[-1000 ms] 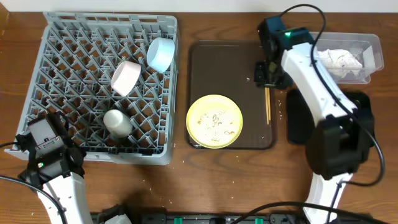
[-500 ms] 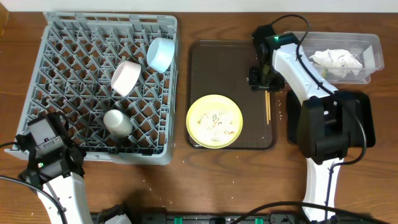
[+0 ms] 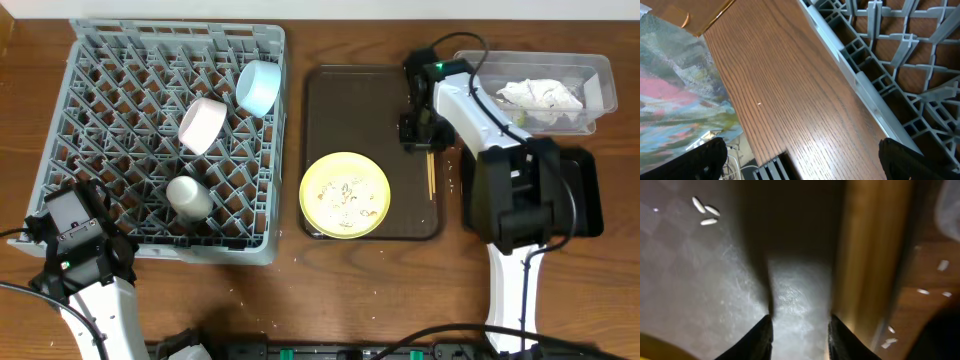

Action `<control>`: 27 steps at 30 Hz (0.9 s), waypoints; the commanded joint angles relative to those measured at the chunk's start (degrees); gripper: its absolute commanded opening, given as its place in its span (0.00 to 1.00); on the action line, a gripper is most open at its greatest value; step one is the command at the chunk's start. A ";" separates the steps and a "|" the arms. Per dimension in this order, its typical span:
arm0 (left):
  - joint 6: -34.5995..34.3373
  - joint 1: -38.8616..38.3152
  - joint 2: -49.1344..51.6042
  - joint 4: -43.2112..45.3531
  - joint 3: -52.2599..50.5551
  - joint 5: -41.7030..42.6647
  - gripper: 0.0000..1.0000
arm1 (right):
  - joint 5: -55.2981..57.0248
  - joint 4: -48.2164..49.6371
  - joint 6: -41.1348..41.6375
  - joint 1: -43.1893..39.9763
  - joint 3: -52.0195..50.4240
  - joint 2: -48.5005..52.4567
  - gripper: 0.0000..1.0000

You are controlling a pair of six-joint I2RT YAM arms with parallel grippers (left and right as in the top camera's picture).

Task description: Sort waste into correct bins and load items into the dishwasher

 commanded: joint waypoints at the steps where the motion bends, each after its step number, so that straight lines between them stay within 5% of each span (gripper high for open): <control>1: 0.76 0.28 -0.11 -0.17 0.94 -0.50 0.98 | 0.22 0.04 -1.18 -0.63 0.20 1.60 0.32; 8: 0.76 0.28 -0.11 -0.17 0.94 -0.50 0.98 | -0.20 -0.28 -1.25 -0.61 0.22 1.75 0.32; 22: 0.76 0.28 -0.11 -0.17 0.94 -0.50 0.98 | -18.62 -7.06 -9.33 -0.46 7.87 1.62 0.02; 27: 0.76 0.28 -0.11 -0.17 0.94 -0.50 0.98 | -16.26 -12.61 -9.31 -0.61 16.98 1.62 0.10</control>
